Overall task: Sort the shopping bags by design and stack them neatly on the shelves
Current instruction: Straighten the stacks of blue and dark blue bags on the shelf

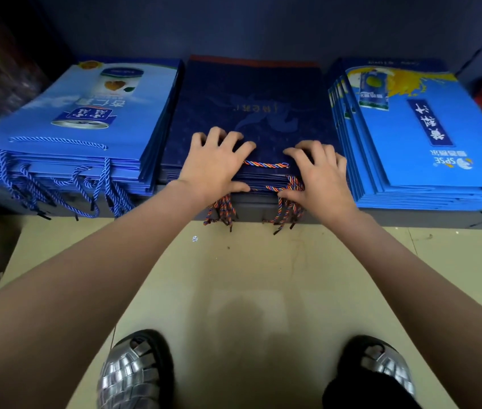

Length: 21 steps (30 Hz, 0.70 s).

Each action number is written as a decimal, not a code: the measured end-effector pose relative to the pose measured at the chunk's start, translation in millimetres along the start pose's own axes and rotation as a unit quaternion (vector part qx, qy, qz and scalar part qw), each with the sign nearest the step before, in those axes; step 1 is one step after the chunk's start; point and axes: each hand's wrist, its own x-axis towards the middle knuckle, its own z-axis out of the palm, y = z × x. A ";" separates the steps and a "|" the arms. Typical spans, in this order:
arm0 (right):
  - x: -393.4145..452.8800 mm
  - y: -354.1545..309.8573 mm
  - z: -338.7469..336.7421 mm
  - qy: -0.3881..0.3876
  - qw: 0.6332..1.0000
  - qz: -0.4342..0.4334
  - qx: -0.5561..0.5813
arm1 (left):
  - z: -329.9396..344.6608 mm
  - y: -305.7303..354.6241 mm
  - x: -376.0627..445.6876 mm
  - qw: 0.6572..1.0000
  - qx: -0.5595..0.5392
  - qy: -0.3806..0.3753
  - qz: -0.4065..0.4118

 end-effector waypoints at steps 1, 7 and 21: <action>1.0 1.3 -1.2 -0.003 1.000 -0.004 0.004 | -1.4 -1.5 0.1 1.000 0.001 0.004 0.005; 0.4 0.7 -2.2 0.021 1.000 -0.004 0.016 | -1.9 -9.2 1.1 0.997 0.040 0.043 0.052; 1.4 -2.9 9.1 0.133 0.990 -0.026 -0.034 | -1.7 -15.8 1.5 0.990 0.029 0.097 0.096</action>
